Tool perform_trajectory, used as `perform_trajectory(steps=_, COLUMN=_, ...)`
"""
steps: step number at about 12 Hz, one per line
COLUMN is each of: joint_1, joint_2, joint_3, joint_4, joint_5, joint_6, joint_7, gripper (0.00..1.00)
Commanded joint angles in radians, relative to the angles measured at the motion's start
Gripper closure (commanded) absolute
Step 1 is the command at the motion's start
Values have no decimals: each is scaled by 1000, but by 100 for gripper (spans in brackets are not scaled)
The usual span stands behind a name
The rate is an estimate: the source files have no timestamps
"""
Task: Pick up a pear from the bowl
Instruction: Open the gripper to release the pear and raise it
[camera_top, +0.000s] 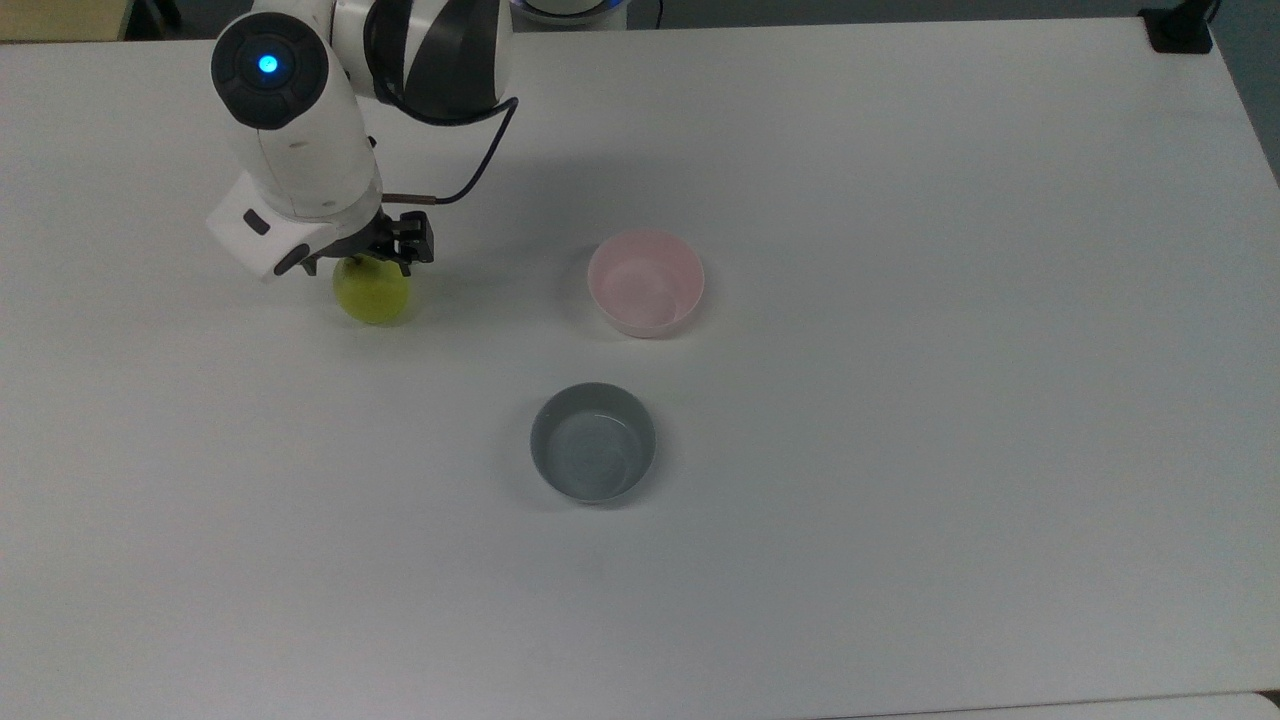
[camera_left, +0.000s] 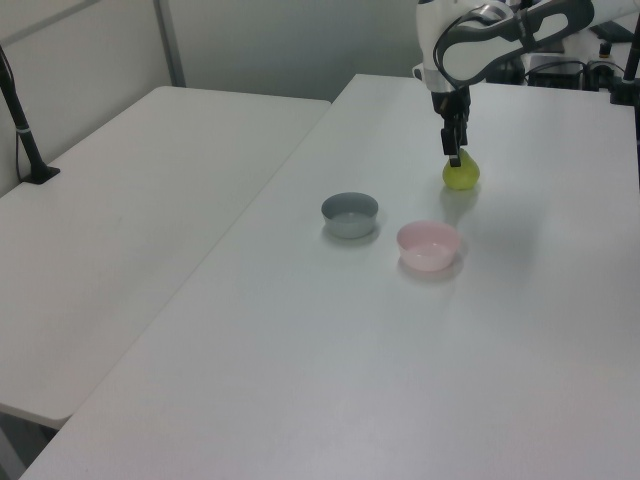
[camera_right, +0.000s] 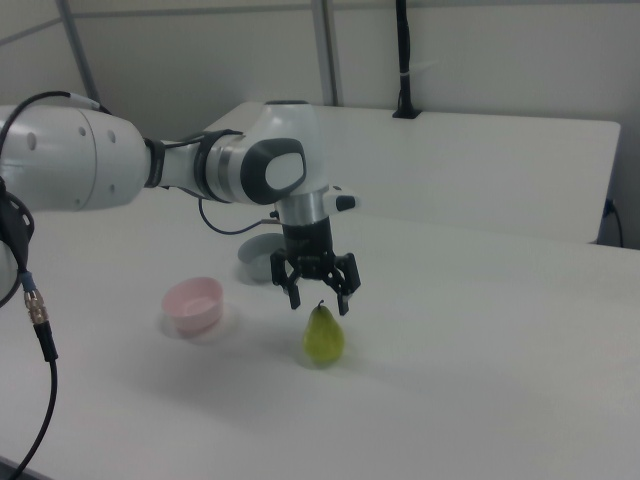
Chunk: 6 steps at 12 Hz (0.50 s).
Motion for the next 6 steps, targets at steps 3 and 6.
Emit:
perform_trajectory(steps=3, joint_1=124, joint_2=-128, joint_3=10, joint_4=67, joint_5=-10, joint_6=-130, joint_7=119, gripper=0)
perform_trajectory(steps=6, joint_1=250, joint_2=-215, joint_3=11, joint_4=63, joint_5=0, joint_6=-160, joint_7=243, gripper=0)
